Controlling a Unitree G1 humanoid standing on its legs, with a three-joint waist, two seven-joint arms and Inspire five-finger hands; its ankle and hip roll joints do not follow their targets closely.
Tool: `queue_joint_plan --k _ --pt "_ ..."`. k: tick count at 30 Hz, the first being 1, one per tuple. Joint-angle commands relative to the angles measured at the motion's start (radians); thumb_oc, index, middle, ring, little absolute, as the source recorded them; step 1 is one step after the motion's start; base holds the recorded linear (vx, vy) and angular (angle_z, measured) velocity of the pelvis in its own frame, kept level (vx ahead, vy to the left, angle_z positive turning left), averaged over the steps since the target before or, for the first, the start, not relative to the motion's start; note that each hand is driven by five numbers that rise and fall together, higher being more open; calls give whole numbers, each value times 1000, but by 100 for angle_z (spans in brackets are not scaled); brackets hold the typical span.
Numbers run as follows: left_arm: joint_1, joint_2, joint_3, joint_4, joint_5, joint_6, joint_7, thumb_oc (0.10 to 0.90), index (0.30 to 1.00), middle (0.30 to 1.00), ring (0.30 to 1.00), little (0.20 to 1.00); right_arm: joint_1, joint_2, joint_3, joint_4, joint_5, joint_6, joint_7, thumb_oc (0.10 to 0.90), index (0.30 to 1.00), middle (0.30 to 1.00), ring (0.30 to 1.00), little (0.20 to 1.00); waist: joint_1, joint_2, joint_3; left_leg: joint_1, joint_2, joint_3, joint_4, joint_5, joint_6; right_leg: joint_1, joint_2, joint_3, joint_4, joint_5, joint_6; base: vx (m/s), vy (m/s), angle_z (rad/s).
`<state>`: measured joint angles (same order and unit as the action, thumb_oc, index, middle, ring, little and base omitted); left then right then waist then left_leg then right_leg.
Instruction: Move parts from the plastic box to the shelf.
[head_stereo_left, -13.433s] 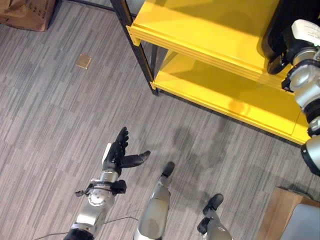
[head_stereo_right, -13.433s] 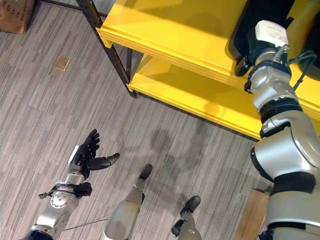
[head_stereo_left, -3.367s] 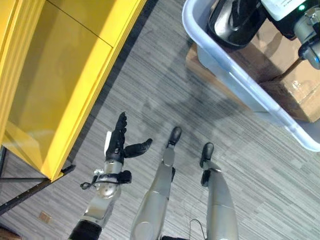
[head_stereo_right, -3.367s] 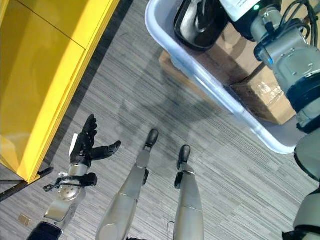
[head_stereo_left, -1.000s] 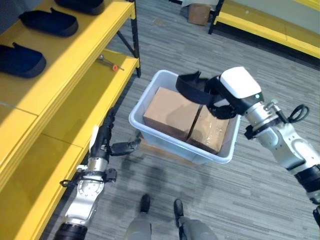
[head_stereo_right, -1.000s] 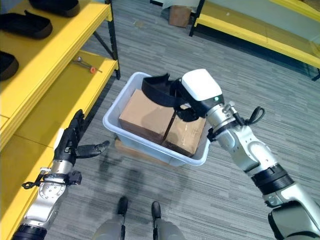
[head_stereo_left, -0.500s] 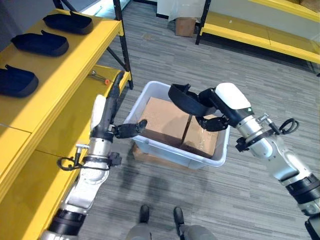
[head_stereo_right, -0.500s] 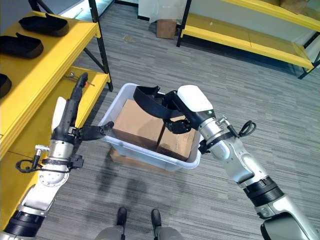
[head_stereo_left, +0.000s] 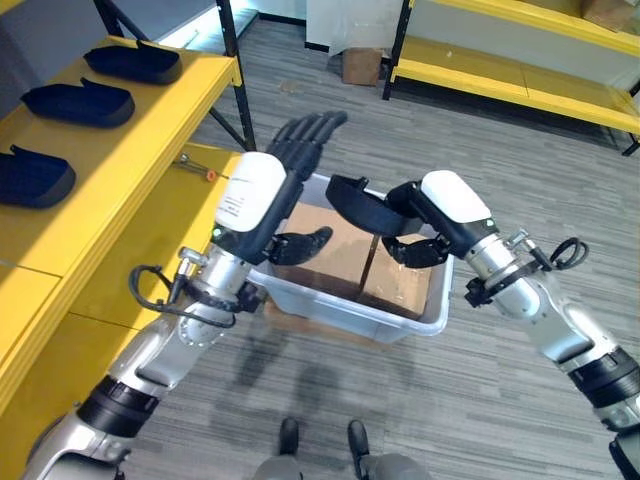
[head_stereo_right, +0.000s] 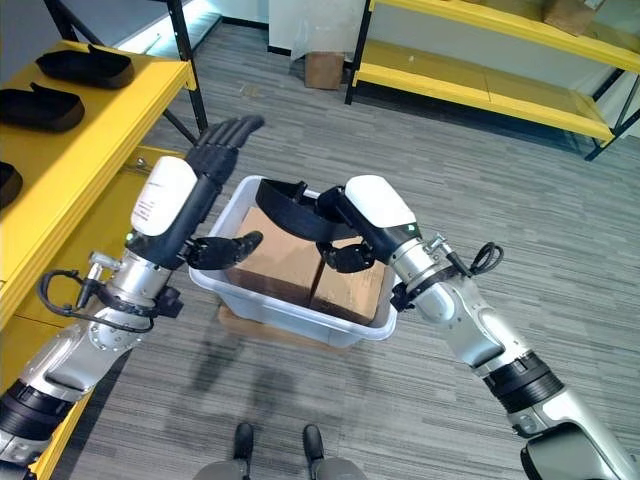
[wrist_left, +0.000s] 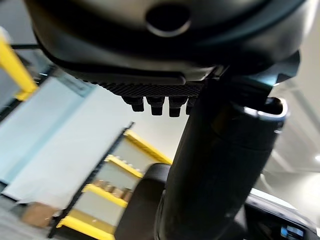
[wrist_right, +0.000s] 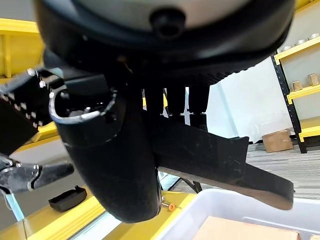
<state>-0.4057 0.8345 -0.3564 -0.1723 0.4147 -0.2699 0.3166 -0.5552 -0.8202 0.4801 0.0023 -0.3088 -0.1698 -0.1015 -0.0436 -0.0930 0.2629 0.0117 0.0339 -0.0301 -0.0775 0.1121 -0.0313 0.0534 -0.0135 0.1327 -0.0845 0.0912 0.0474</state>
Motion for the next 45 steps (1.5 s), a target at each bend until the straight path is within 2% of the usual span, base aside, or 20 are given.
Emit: queue_joint_plan --k 1,8,16,26,28,33,45 --pt "-31 -11 -81 -6 58 -73 52 900 1000 1000 1000 1000 -111 7 46 -20 70 -69 -76 400 300 300 300 300 -5 -5 -301 4 88 27 10 -42 -42 -52 -70 -14 51 -15 109 0 0 0" --pt "-170 9 -214 -1 140 -76 51 900 1000 1000 1000 1000 -163 8 91 -9 68 -69 -75 400 300 300 300 300 -23 6 -303 15 91 35 6 -46 -43 -51 -69 -5 52 -18 111 4 2 -1" --pt "-185 -32 -228 77 182 -46 57 900 1000 1000 1000 1000 -161 33 81 -9 66 -63 -77 400 300 300 300 300 -30 14 -301 20 91 38 5 -48 -42 -47 -72 -1 54 -22 108 6 2 -5" --pt "-110 -67 -158 179 233 2 82 900 1000 1000 1000 1000 -122 47 35 -13 59 -55 -75 400 300 300 300 300 -30 19 -297 20 87 41 4 -49 -40 -46 -74 2 51 -24 105 0 0 0" --pt "-69 -71 -102 205 251 23 106 900 1000 1000 1000 1000 -101 47 14 -19 62 -53 -70 400 300 300 300 300 -26 17 -295 21 87 41 4 -49 -39 -44 -75 1 50 -25 104 0 0 0" --pt "-28 -78 -44 221 264 47 135 900 1000 1000 1000 1000 -77 52 -11 -28 61 -52 -70 400 300 300 300 300 -22 15 -292 21 86 39 4 -50 -38 -43 -76 1 48 -25 103 0 0 0" --pt "-8 -101 -23 247 276 67 144 900 1000 1000 1000 1000 -70 68 -27 -33 58 -45 -64 400 300 300 300 300 -23 13 -292 22 86 43 4 -54 -36 -46 -77 5 49 -26 101 0 0 0"
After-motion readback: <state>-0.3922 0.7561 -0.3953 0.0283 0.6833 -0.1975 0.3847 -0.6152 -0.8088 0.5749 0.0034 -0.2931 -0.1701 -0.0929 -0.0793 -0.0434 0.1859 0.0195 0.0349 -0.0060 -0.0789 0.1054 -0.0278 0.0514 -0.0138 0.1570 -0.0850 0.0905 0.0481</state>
